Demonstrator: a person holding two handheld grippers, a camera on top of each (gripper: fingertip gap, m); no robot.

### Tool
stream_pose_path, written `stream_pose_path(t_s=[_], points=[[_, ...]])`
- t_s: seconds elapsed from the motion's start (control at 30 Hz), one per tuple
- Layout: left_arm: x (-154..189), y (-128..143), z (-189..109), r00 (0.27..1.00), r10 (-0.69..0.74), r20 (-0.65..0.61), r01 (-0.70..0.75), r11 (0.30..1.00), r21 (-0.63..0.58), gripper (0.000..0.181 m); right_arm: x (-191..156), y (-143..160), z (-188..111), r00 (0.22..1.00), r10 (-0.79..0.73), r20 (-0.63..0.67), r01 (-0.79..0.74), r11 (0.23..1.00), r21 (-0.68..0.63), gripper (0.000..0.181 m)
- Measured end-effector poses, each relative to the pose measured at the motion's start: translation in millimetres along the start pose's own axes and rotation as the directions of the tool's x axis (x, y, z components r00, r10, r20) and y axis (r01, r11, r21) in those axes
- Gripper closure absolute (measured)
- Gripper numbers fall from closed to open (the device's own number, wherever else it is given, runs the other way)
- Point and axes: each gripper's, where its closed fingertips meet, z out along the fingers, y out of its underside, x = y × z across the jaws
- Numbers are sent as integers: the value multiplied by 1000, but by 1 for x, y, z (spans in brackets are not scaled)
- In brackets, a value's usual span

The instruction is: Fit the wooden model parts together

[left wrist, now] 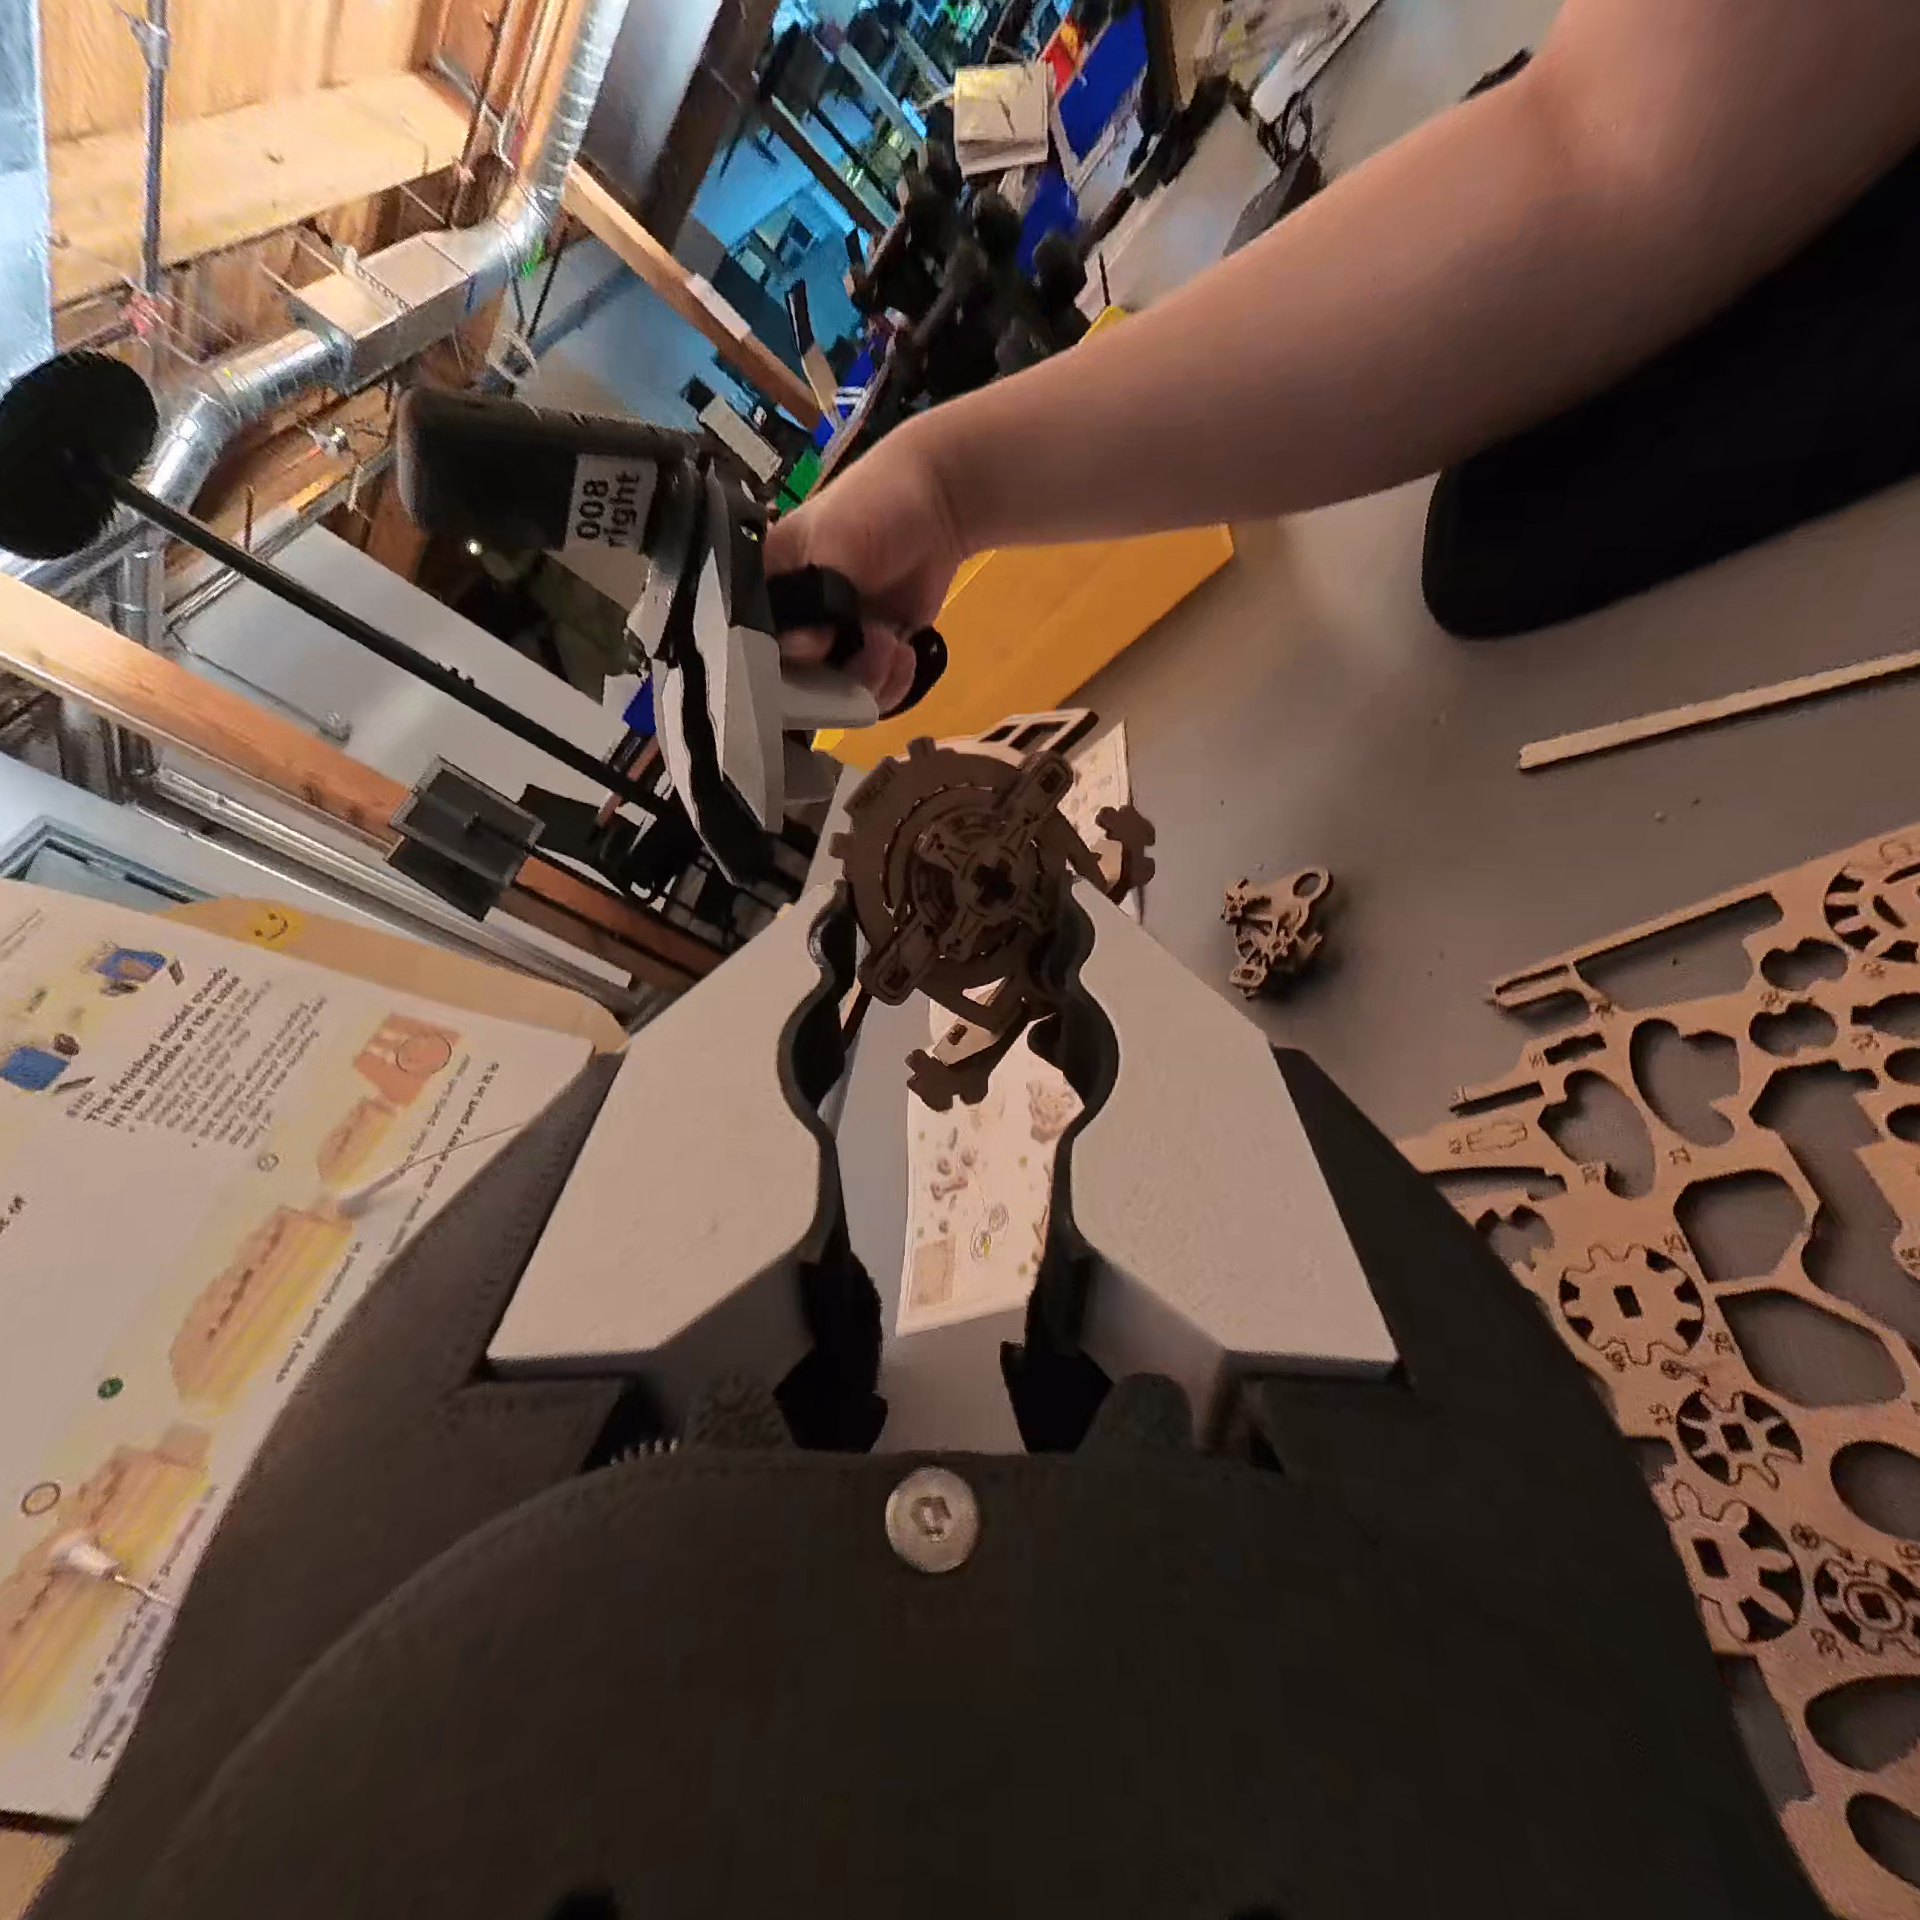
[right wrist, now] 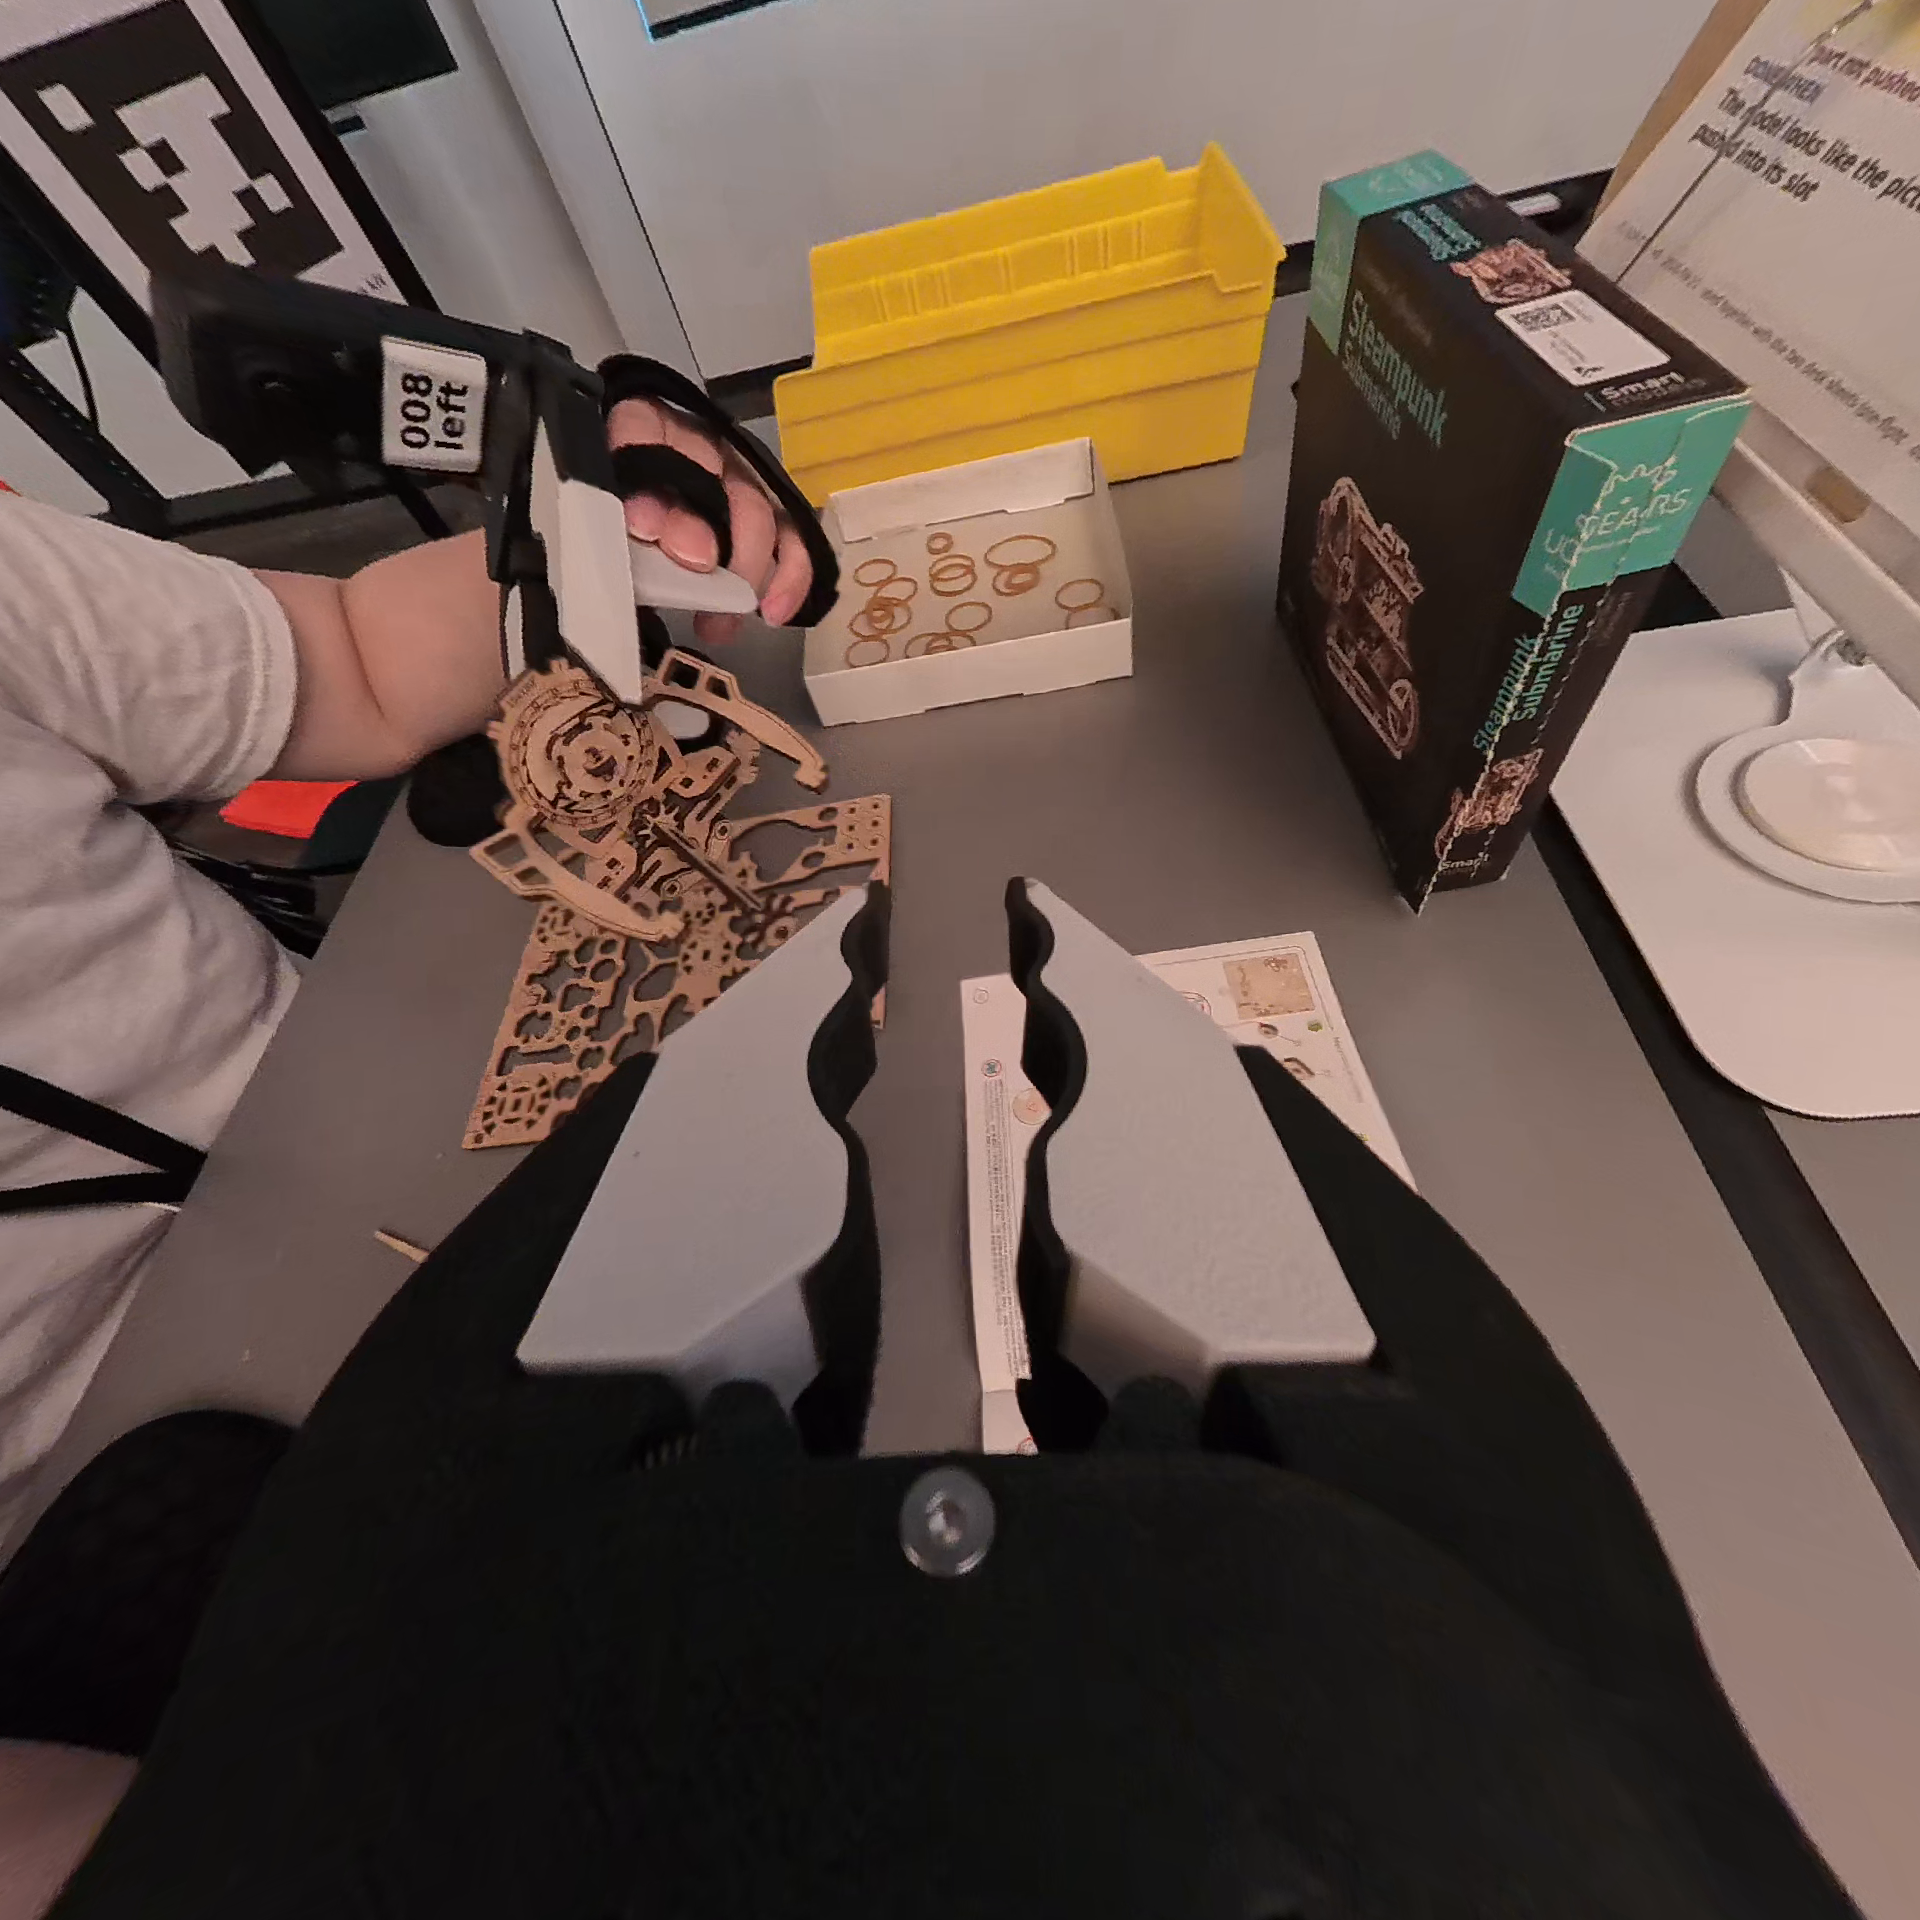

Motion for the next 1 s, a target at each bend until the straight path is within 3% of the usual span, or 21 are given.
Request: stream_pose_path(t_s=[0.23, 0.47, 0.7, 0.8, 1.0], points=[[8, -31, 3, 999, -21, -46, 26, 996, 91, 145, -29, -11, -1, 979, 3, 206, -23, 995, 94, 157], [16, -53, 6, 996, -29, -90, 42, 988, 150, 145, -85, -20, 18, 877, -117, 466, 56, 988, 142, 148], [17, -58, 4, 994, -47, -103, 65, 983, 173, 145, -98, -11, 48, 865, -158, 477, 143, 987, 68, 154], [14, -55, 2, 994, -54, -97, 69, 984, 165, 145, -101, -12, 50, 857, -167, 488, 151, 986, 72, 172], [4, -48, -4, 990, -121, -72, 131, 977, 166, 144, -93, -17, 52, 880, -171, 444, 148, 985, 87, 174]])
